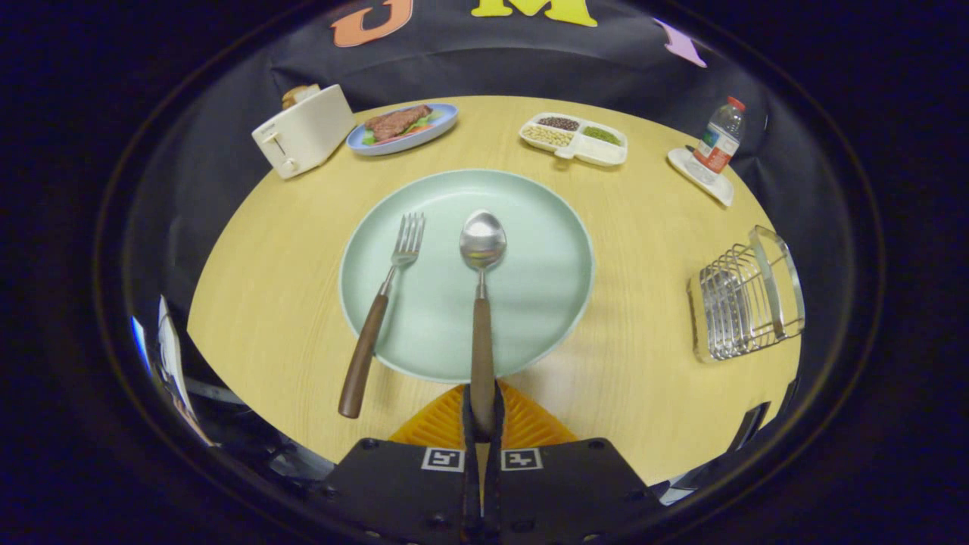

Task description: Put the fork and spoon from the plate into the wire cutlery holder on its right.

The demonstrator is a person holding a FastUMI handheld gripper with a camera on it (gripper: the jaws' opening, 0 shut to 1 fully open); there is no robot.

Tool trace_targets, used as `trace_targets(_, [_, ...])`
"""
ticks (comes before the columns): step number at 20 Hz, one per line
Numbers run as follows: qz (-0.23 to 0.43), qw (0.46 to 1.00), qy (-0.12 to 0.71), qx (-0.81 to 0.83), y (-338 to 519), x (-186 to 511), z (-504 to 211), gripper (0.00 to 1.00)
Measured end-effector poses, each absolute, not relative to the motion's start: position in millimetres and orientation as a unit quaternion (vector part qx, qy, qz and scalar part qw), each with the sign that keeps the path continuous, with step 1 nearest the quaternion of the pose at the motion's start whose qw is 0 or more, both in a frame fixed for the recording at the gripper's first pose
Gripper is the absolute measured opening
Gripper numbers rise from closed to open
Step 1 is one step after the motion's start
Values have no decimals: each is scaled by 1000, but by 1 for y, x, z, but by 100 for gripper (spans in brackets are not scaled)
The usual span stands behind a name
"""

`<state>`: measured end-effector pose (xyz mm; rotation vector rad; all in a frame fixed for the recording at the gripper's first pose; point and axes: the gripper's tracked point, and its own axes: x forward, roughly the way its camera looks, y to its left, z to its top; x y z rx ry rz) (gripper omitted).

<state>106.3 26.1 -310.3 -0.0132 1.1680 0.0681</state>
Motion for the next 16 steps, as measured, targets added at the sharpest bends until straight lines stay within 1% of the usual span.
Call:
trace_targets(1, [32,837,546,-8,24,104,-309,3])
trace_targets(2, [33,840,541,-8,24,104,-306,1])
trace_targets(16, [41,880,473,18,2,98,-248,1])
